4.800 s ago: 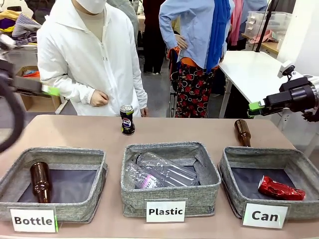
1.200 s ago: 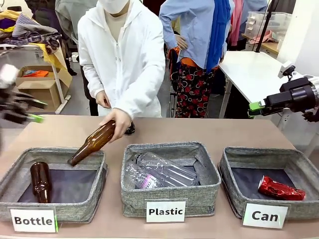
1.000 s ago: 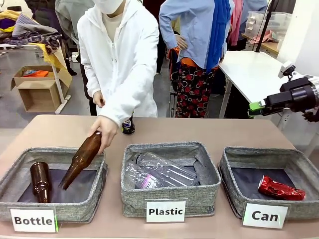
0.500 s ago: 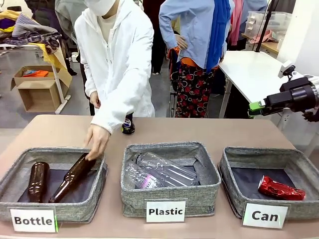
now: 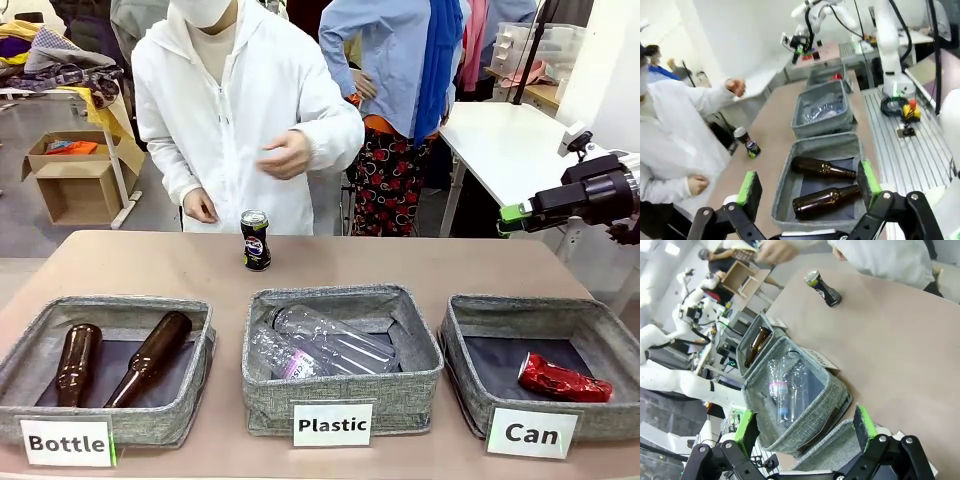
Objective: Sort the can waste into the basket.
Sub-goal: Pick up the can waste from the table and place it in the right Fabric basket.
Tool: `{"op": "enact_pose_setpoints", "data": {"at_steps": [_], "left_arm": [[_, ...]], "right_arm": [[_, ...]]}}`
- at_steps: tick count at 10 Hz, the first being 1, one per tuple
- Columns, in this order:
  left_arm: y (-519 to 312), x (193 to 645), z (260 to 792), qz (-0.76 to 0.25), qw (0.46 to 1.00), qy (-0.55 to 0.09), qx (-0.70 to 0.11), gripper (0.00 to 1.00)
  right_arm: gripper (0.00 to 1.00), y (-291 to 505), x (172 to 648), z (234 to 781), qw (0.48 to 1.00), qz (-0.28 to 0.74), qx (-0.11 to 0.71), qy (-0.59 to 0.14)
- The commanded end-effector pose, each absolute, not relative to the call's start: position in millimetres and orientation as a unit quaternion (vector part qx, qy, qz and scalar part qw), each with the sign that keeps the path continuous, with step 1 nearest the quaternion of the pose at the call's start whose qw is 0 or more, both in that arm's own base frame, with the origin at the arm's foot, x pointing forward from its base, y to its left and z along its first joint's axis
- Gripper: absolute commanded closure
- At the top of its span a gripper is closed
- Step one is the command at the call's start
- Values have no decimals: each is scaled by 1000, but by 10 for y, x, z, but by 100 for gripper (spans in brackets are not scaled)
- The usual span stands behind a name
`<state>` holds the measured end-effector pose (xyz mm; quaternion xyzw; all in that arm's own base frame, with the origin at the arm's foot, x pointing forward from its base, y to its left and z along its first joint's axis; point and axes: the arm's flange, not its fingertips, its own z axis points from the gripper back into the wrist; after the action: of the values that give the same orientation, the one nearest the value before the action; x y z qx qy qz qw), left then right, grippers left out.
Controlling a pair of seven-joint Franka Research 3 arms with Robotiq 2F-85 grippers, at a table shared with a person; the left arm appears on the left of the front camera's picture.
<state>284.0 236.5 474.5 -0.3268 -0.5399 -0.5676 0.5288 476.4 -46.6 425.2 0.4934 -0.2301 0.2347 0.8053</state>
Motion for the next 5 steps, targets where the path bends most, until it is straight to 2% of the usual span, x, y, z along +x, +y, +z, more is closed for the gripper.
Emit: {"op": "enact_pose_setpoints", "data": {"at_steps": [1, 4, 5], "left_arm": [[1610, 3472, 4951, -615, 545, -473, -317, 0], [441, 4693, 4666, -655, 547, -418, -311, 0], [93, 4958, 4496, -667, 539, -411, -310, 0]], "right_arm": [[0, -464, 4756, 4286, 805, 238, 492, -230], [0, -464, 4756, 4286, 805, 238, 492, -230], [0, -464, 4756, 4286, 805, 238, 492, -230]]}}
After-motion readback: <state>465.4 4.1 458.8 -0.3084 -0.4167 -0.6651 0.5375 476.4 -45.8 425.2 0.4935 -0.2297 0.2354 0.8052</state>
